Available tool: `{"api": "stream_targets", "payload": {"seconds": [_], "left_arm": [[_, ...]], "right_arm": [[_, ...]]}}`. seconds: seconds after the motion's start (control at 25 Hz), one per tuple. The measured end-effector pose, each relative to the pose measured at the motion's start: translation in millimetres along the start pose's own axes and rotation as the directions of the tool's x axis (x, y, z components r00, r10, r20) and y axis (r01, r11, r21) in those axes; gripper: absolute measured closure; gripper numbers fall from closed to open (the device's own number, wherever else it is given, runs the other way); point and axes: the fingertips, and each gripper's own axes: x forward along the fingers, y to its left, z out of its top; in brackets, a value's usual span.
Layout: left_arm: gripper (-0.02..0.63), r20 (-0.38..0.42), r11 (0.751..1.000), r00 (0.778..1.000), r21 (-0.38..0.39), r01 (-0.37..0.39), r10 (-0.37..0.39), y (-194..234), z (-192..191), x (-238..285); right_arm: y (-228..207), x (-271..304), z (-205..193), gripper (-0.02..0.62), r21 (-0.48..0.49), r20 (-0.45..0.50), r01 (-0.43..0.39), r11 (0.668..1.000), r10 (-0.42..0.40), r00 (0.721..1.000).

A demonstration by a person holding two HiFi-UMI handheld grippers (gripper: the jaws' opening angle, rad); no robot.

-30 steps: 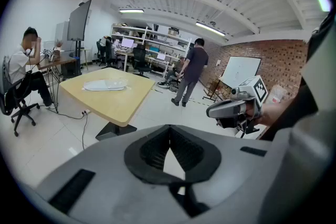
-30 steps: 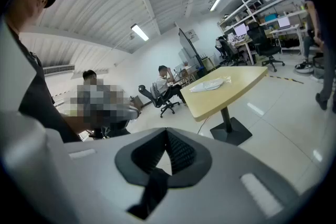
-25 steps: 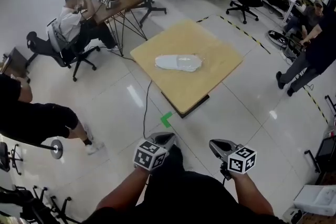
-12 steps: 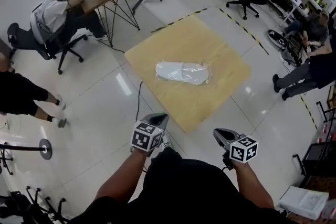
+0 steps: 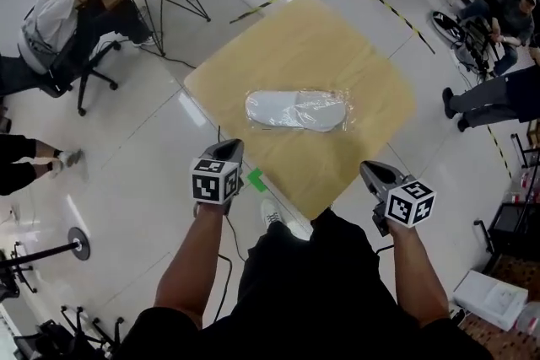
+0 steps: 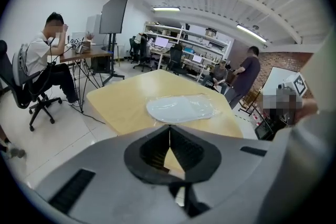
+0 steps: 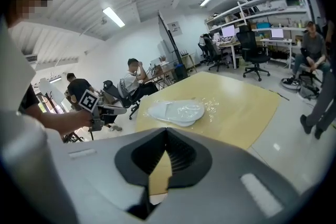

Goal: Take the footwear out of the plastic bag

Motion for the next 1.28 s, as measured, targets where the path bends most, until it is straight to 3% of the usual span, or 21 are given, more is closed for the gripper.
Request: {"api": "stream_targets", "payload": {"seconds": [0.24,0.56,0.8,1.04,1.28], "left_arm": [[0.571,0.002,0.996,0.999,-0.068,-0.050,0.051,13,4,32],[0.520,-0.032,0.974,0.997,-0.210,-0.080,0.075,27,-5,52],[0.491,-0.043,0.967,0.998,-0.252,-0.045,0.035,31,-8,60],[0.508,-0.040,0.953,0.999,-0.301,-0.042,0.031,32,-13,67],[0.572,-0.084,0.953,0.996,-0.296,-0.063,0.040,36,-21,74]], "right_arm": [[-64,42,30,0.592,0.034,-0.006,-0.005,0.999,0.005,1.000],[-130,106,30,0.592,0.162,-0.082,-0.041,0.986,0.055,0.995],[-131,146,24,0.573,0.276,-0.119,-0.109,0.955,0.147,0.982],[-121,161,30,0.487,0.417,-0.078,-0.190,0.889,0.244,0.967],[-123,170,26,0.480,0.506,-0.108,-0.129,0.853,0.211,0.971]]}}
